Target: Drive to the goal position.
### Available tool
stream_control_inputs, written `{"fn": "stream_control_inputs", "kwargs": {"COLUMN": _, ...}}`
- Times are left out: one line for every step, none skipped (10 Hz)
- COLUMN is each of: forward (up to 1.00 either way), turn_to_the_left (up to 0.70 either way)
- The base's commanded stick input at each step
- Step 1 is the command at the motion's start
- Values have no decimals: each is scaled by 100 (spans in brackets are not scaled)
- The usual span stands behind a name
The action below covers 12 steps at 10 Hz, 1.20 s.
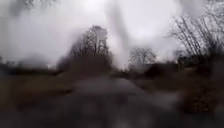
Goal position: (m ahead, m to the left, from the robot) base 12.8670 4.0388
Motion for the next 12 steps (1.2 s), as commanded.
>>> {"fn": "stream_control_inputs", "kwargs": {"forward": 85, "turn_to_the_left": 0}}
{"fn": "stream_control_inputs", "kwargs": {"forward": 85, "turn_to_the_left": 0}}
{"fn": "stream_control_inputs", "kwargs": {"forward": 85, "turn_to_the_left": 0}}
{"fn": "stream_control_inputs", "kwargs": {"forward": 85, "turn_to_the_left": 0}}
{"fn": "stream_control_inputs", "kwargs": {"forward": 85, "turn_to_the_left": 0}}
{"fn": "stream_control_inputs", "kwargs": {"forward": 85, "turn_to_the_left": 0}}
{"fn": "stream_control_inputs", "kwargs": {"forward": 85, "turn_to_the_left": 0}}
{"fn": "stream_control_inputs", "kwargs": {"forward": 85, "turn_to_the_left": 0}}
{"fn": "stream_control_inputs", "kwargs": {"forward": 85, "turn_to_the_left": 0}}
{"fn": "stream_control_inputs", "kwargs": {"forward": 85, "turn_to_the_left": 0}}
{"fn": "stream_control_inputs", "kwargs": {"forward": 85, "turn_to_the_left": 0}}
{"fn": "stream_control_inputs", "kwargs": {"forward": 85, "turn_to_the_left": 0}}
